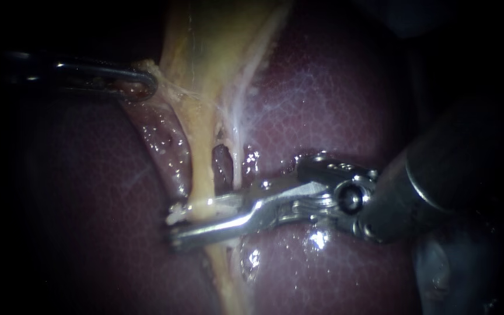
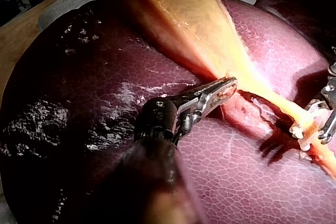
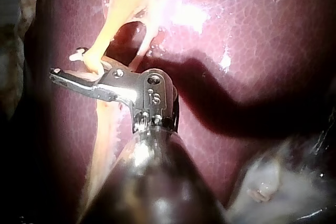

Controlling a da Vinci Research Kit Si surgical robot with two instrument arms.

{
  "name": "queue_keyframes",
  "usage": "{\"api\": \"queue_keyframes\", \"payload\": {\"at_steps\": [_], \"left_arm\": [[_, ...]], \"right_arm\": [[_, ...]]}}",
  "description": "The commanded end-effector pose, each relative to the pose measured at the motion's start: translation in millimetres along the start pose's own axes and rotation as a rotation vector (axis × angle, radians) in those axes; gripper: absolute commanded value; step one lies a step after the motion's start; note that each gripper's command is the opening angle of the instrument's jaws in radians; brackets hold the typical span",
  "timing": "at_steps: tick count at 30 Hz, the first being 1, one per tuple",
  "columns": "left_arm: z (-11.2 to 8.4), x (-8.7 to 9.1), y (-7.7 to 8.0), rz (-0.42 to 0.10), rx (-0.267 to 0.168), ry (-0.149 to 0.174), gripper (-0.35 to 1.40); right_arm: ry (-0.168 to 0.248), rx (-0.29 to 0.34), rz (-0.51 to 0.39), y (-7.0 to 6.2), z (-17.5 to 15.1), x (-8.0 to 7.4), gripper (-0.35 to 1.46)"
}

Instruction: Clipping second clip left tube

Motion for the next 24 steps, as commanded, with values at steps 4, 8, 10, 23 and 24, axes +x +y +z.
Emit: {"api": "queue_keyframes", "payload": {"at_steps": [4,8,10,23,24], "left_arm": [[0.0,0.0,0.0,0.0,0.0,0.0,-0.35],[0.0,0.0,0.0,0.0,0.0,0.0,-0.35],[0.0,0.0,0.0,0.0,0.0,0.0,-0.35],[0.0,0.0,0.0,0.0,0.0,0.0,-0.35],[0.0,0.0,0.0,0.0,0.0,0.0,-0.35]], "right_arm": [[-0.002,0.001,0.0,0.1,-0.4,-0.1,0.03],[-0.003,0.002,0.0,0.2,-0.5,-0.1,-0.27],[-0.003,0.002,0.0,0.2,-0.5,-0.1,-0.32],[-0.002,0.0,-0.037,0.5,-0.4,-0.2,-0.35],[-0.002,0.0,-0.037,0.5,-0.4,-0.2,-0.35]]}}
